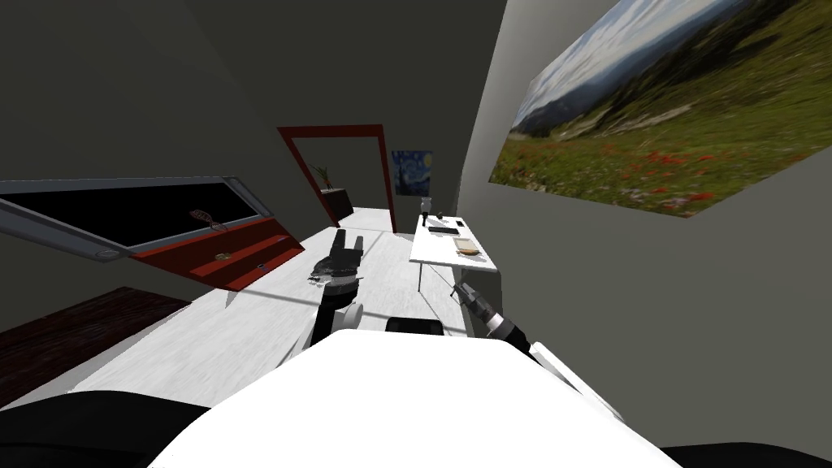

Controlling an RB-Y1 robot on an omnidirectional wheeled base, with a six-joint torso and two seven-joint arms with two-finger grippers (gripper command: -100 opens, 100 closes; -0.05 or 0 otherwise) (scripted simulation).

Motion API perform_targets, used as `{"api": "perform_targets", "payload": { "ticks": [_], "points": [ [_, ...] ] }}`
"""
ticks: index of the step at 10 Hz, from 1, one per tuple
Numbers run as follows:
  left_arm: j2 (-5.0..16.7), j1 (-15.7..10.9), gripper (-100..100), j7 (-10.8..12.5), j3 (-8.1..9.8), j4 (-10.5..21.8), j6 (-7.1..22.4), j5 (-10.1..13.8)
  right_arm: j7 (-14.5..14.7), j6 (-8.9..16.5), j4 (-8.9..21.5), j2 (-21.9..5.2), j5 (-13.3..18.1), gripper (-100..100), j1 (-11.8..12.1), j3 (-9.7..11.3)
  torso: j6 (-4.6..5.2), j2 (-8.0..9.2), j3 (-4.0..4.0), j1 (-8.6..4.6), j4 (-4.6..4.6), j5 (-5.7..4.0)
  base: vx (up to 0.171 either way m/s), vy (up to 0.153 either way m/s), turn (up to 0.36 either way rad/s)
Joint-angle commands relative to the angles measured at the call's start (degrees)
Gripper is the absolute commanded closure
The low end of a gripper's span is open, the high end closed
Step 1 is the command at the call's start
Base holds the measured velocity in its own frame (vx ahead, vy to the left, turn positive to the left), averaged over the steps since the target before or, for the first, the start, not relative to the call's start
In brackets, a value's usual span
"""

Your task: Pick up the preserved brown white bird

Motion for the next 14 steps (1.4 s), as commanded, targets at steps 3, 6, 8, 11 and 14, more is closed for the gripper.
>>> {"api": "perform_targets", "payload": {
  "ticks": [3, 6, 8, 11, 14],
  "points": [
    [0.0, 0.0, 0, 0.0, 0.0, 0.0, 0.0, 0.0, 2.69, -1.33, 5.87, -6.4, 2.82, -100, 0.67, 2.13, -0.01, -0.01, -0.01, -0.01, 0.0, 0.0, -0.013, 0.083, 0.04],
    [0.0, 0.0, 0, 0.0, 0.0, 0.0, 0.0, 0.0, 3.81, -1.58, 10.25, -11.08, 4.12, -100, 1.08, 2.97, 0.0, -0.04, -0.02, 0.08, -0.01, 0.01, -0.005, 0.085, 0.039],
    [0.0, 0.0, 0, 0.0, 0.0, 0.0, 0.0, 0.0, 4.87, -1.8, 13.28, -14.48, 5.42, -100, 1.45, 3.74, -0.01, -0.01, -0.01, 0.01, 0.0, -0.01, -0.011, 0.067, 0.059],
    [0.0, 0.0, 0, 0.0, 0.0, 0.0, 0.0, 0.0, 6.84, -2.14, 18.98, -19.31, 7.95, -100, 2.03, 5.06, 0.0, -0.09, -0.05, -0.03, -0.01, 0.0, 0.005, 0.074, 0.076],
    [0.0, 0.0, 0, 0.0, 0.0, 0.0, 0.0, 0.0, 7.73, -2.27, 22.5, -23.94, 9.18, -100, 2.24, 5.6, -0.03, -0.13, -0.07, -0.07, -0.02, -0.03, 0.011, 0.058, 0.075]
  ]
}}
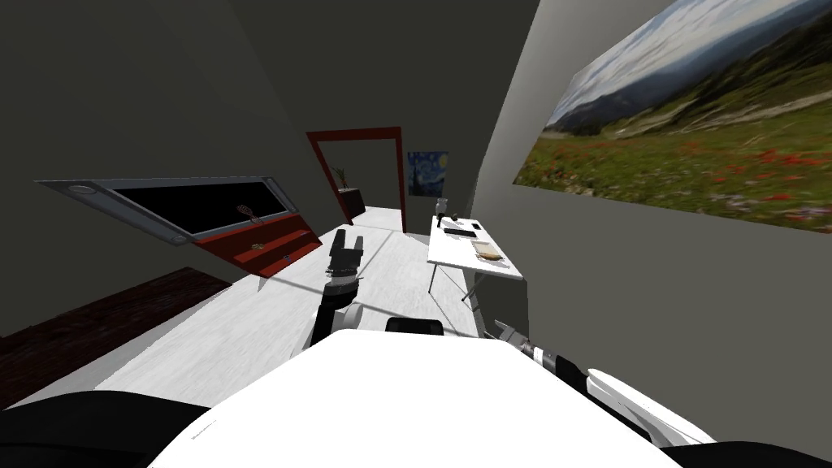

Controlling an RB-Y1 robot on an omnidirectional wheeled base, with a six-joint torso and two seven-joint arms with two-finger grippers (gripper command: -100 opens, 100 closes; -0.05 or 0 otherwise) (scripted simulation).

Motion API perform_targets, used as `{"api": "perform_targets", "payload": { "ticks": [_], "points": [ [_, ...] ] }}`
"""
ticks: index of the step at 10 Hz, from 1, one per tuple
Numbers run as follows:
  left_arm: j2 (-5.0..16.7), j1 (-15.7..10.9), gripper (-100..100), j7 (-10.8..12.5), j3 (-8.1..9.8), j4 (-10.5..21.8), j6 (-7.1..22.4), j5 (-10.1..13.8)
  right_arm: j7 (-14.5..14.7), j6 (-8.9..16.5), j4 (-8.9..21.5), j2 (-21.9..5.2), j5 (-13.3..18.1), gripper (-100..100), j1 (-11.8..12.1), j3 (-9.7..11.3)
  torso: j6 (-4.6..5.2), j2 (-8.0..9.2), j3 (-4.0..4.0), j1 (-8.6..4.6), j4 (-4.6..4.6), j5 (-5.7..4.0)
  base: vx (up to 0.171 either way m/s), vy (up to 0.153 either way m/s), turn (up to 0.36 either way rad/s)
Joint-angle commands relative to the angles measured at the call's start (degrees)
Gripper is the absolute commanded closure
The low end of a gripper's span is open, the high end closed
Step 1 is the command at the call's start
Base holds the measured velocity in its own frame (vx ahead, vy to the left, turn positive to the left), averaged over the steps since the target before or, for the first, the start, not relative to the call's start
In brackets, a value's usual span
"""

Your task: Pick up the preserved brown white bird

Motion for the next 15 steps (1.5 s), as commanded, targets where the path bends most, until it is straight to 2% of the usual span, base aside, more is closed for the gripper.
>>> {"api": "perform_targets", "payload": {
  "ticks": [1, 2, 3, 4, 5, 6, 7, 8, 9, 10, 12, 13, 14, 15],
  "points": [
    [0.0, 0.0, 0, 0.0, 0.0, 0.0, 0.0, 0.0, 1.24, -0.19, 2.86, -2.86, 1.29, -100, 0.9, 0.13, 0.0, 0.0, 0.0, 0.0, 0.0, 0.0, 0.016, 0.08, 0.128],
    [0.0, 0.0, 0, 0.0, 0.0, 0.0, 0.0, 0.0, 1.24, -0.19, 3.34, -4.13, 1.29, -100, 0.9, 0.13, -0.02, -0.01, 0.0, 0.07, 0.0, 0.0, 0.014, 0.061, 0.067],
    [0.0, 0.0, 0, 0.0, 0.0, 0.0, 0.0, 0.0, 2.0, -0.26, 5.85, -6.06, 2.46, -100, 0.98, 0.53, 0.01, 0.01, 0.0, 0.02, 0.0, 0.0, 0.029, 0.058, 0.147],
    [0.0, 0.0, 0, 0.0, 0.0, 0.0, 0.0, 0.0, 2.0, -0.26, 6.36, -7.0, 2.46, -100, 0.98, 0.53, -0.02, -0.04, -0.02, 0.01, 0.0, -0.01, 0.027, 0.042, 0.068],
    [0.0, 0.0, 0, 0.0, 0.0, 0.0, 0.0, 0.0, 2.69, -0.31, 8.68, -9.16, 3.58, -100, 1.0, 0.85, 0.0, -0.04, -0.02, -0.04, -0.01, -0.01, 0.029, 0.056, 0.132],
    [0.0, 0.0, 0, 0.0, 0.0, 0.0, 0.0, 0.0, 2.69, -0.31, 9.32, -9.7, 3.58, -100, 1.0, 0.85, -0.03, -0.06, -0.03, -0.01, -0.01, -0.02, 0.031, 0.046, 0.077],
    [0.0, 0.0, 0, 0.0, 0.0, 0.0, 0.0, 0.0, 3.3, -0.33, 12.2, -11.75, 4.66, -100, 0.96, 1.1, -0.01, -0.06, -0.04, -0.03, -0.01, -0.02, 0.045, 0.056, 0.187],
    [0.0, 0.0, 0, 0.0, 0.0, 0.0, 0.0, 0.0, 3.3, -0.33, 12.2, -12.22, 4.66, -100, 0.96, 1.1, -0.04, -0.11, -0.06, -0.01, -0.02, -0.01, 0.045, 0.034, 0.09],
    [0.0, 0.01, 0, 0.0, 0.0, 0.0, 0.0, 0.0, 3.85, -0.34, 14.99, -14.54, 5.69, -100, 0.87, 1.3, 0.01, -0.11, -0.06, -0.06, -0.02, -0.02, 0.052, 0.048, 0.183],
    [0.0, 0.0, 0, 0.0, 0.0, 0.0, 0.0, 0.0, 3.85, -0.34, 14.99, -14.55, 5.69, -100, 0.87, 1.3, -0.05, -0.15, -0.08, -0.02, -0.03, -0.01, 0.041, 0.028, 0.086],
    [0.0, 0.0, 0, 0.0, 0.0, 0.0, 0.0, 0.0, 4.72, -0.31, 19.03, -18.57, 7.59, -100, 0.54, 1.51, -0.04, -0.15, -0.08, -0.11, -0.03, -0.04, 0.067, 0.032, 0.219],
    [0.0, 0.0, 0, 0.0, 0.0, 0.0, 0.0, 0.0, 4.72, -0.31, 20.28, -18.57, 7.59, -100, 0.54, 1.51, -0.06, -0.26, -0.15, -0.06, -0.05, -0.03, 0.077, 0.03, 0.134],
    [0.01, 0.01, 0, 0.0, 0.01, 0.0, 0.0, 0.0, 4.72, -0.31, 20.28, -18.57, 7.59, -100, 0.54, 1.51, 0.02, -0.23, -0.13, -0.06, -0.05, -0.02, 0.035, 0.008, -0.019],
    [0.01, 0.01, 0, 0.0, 0.01, 0.0, 0.0, 0.0, 5.04, -0.27, 22.01, -20.26, 8.46, -100, 0.32, 1.54, 0.03, -0.09, -0.06, -0.13, -0.02, -0.06, 0.037, 0.014, 0.164]
  ]
}}
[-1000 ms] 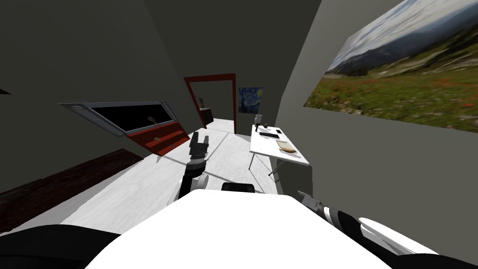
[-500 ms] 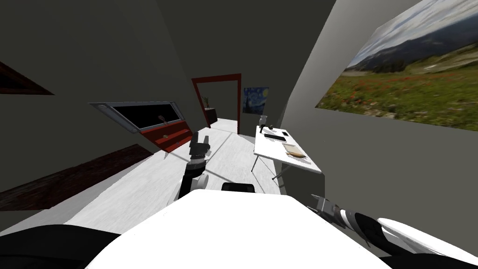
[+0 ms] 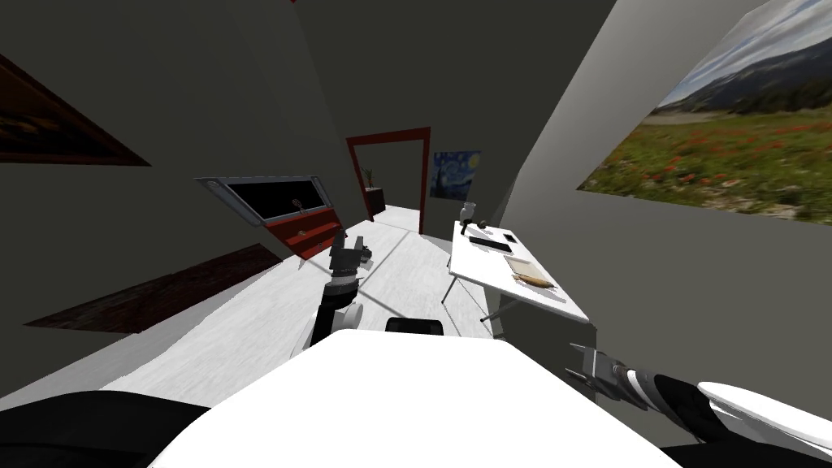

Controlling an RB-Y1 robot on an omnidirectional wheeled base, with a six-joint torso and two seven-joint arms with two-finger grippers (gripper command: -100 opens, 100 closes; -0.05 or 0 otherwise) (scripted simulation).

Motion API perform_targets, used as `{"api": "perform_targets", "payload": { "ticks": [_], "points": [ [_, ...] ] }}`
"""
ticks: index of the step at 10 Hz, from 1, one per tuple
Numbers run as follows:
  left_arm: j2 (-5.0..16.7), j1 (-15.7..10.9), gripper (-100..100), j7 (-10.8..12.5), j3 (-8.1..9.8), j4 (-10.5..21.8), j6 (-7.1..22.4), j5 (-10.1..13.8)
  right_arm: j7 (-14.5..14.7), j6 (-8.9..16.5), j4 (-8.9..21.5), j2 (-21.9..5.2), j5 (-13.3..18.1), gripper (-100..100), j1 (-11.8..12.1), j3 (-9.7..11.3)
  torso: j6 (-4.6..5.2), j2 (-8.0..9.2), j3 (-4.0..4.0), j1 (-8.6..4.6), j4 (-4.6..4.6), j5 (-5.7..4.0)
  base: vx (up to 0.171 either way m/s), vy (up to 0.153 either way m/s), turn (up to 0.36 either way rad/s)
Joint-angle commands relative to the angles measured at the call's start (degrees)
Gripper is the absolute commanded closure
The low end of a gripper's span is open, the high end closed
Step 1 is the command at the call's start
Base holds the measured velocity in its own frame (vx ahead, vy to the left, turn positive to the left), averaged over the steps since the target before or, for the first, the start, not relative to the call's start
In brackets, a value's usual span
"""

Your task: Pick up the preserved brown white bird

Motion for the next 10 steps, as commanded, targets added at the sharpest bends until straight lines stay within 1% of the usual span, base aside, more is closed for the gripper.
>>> {"api": "perform_targets", "payload": {
  "ticks": [1, 2, 3, 4, 5, 6, 8, 9, 10],
  "points": [
    [0.0, 0.0, 0, 0.0, 0.0, 0.0, 0.0, 0.0, 0.16, -0.19, 1.99, -0.59, 0.59, -100, -0.55, 0.25, 0.0, 0.0, 0.0, 0.0, 0.0, 0.0, 0.039, 0.008, 0.146],
    [0.0, 0.0, 0, 0.0, 0.0, 0.0, 0.0, 0.0, 0.42, -0.14, 3.72, -2.07, 1.39, -100, -0.8, 0.24, 0.04, 0.01, 0.0, -0.01, 0.0, -0.01, 0.061, 0.013, 0.214],
    [0.0, 0.0, 0, 0.0, 0.0, 0.0, 0.0, 0.0, 0.42, -0.14, 4.33, -2.07, 1.39, -100, -0.8, 0.24, -0.01, -0.07, -0.04, 0.0, -0.01, -0.01, 0.059, 0.006, 0.092],
    [0.0, 0.01, 0, 0.0, 0.01, 0.0, 0.0, 0.0, 0.62, -0.08, 5.98, -3.33, 2.13, -100, -1.06, 0.2, 0.07, -0.05, -0.03, -0.01, -0.01, -0.01, 0.068, 0.015, 0.182],
    [0.0, 0.0, 0, 0.0, 0.0, 0.0, 0.0, 0.0, 0.62, -0.08, 6.51, -3.33, 2.13, -100, -1.06, 0.2, 0.0, -0.1, -0.06, 0.01, -0.02, -0.01, 0.054, -0.001, 0.097],
    [0.0, 0.01, 0, 0.0, 0.01, 0.0, 0.0, 0.0, 0.76, -0.03, 8.53, -4.38, 2.8, -100, -1.32, 0.14, 0.07, -0.05, -0.03, -0.03, -0.02, -0.02, 0.057, -0.006, 0.154],
    [0.0, 0.0, 0, 0.0, 0.0, 0.0, 0.0, 0.0, 0.91, 0.04, 11.95, -5.8, 3.96, -100, -1.83, 0.04, -0.01, -0.15, -0.09, -0.06, -0.04, -0.02, 0.092, -0.009, 0.297],
    [0.0, 0.01, 0, 0.0, 0.0, 0.0, 0.0, 0.0, 0.91, 0.04, 11.95, -5.8, 3.96, -100, -1.83, 0.04, 0.0, -0.24, -0.14, -0.07, -0.06, -0.03, 0.076, -0.022, 0.086],
    [0.01, 0.02, 0, 0.0, 0.01, 0.0, 0.0, 0.0, 0.93, 0.01, 14.41, -6.33, 4.87, -100, -2.28, 0.04, 0.08, -0.15, -0.1, -0.08, -0.04, -0.03, 0.1, -0.036, 0.293]
  ]
}}
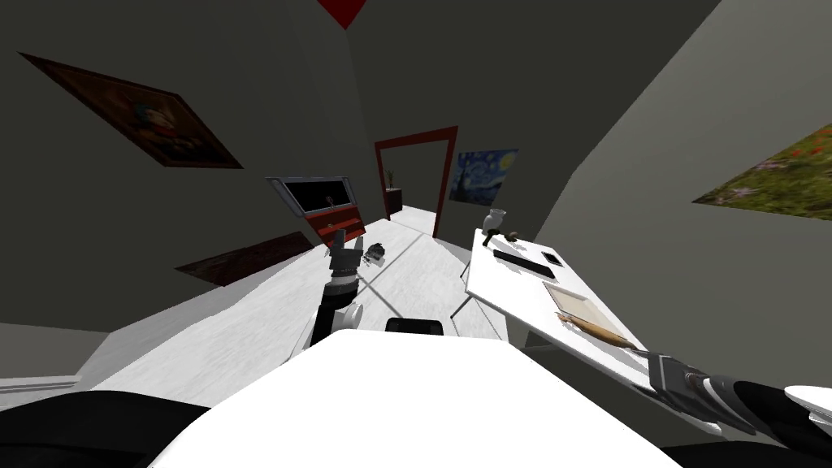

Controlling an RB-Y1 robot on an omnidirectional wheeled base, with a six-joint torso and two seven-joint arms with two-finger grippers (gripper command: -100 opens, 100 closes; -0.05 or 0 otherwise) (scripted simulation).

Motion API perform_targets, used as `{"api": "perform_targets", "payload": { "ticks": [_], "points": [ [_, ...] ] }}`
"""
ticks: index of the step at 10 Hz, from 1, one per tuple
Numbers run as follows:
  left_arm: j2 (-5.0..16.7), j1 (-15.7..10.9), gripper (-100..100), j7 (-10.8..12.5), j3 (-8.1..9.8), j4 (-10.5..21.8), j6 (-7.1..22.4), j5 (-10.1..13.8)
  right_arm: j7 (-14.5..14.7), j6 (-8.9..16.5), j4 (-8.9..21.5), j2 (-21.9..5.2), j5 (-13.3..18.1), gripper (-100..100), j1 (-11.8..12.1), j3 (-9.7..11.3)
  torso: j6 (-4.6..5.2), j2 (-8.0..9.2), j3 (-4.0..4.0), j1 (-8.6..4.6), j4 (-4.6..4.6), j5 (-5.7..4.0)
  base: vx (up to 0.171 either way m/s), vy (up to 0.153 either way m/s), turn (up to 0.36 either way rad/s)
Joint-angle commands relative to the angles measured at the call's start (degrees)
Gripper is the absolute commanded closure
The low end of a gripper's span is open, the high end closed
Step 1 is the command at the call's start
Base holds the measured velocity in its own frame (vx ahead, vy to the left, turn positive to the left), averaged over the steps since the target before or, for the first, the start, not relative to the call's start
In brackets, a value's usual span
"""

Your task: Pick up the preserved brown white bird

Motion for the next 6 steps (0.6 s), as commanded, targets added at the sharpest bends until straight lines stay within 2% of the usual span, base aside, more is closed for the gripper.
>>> {"api": "perform_targets", "payload": {
  "ticks": [1, 3, 4, 5, 6],
  "points": [
    [0.0, 0.0, 0, 0.0, 0.0, 0.0, 0.0, 0.0, 0.17, -0.76, 2.86, 0.43, 1.14, -100, -1.93, 0.56, 0.0, 0.0, 0.0, 0.0, 0.0, 0.0, 0.092, -0.045, 0.186],
    [0.0, 0.01, 0, 0.0, 0.01, 0.0, 0.0, 0.0, 0.15, -0.82, 3.76, 0.48, 1.49, -100, -2.1, 0.63, 0.14, 0.19, 0.1, 0.02, 0.04, -0.03, 0.043, -0.025, 0.044],
    [0.0, 0.0, 0, 0.0, 0.0, 0.0, 0.0, 0.0, 0.12, -0.92, 4.35, 0.7, 1.79, -100, -2.21, 0.76, 0.09, 0.23, 0.13, 0.03, 0.05, -0.01, 0.065, -0.051, 0.215],
    [0.0, 0.0, 0, 0.0, 0.0, 0.0, 0.0, 0.0, 0.15, -0.64, 3.58, 0.4, 1.33, -100, -1.6, 0.43, 0.07, 0.17, 0.1, -0.05, 0.04, -0.03, 0.03, -0.03, 0.052],
    [0.0, 0.01, 0, 0.0, 0.01, 0.0, 0.0, 0.0, 0.18, -0.71, 3.7, 0.42, 1.38, 0, -1.67, 0.44, 0.14, 0.27, 0.15, 0.02, 0.06, -0.03, 0.006, -0.005, -0.006]
  ]
}}
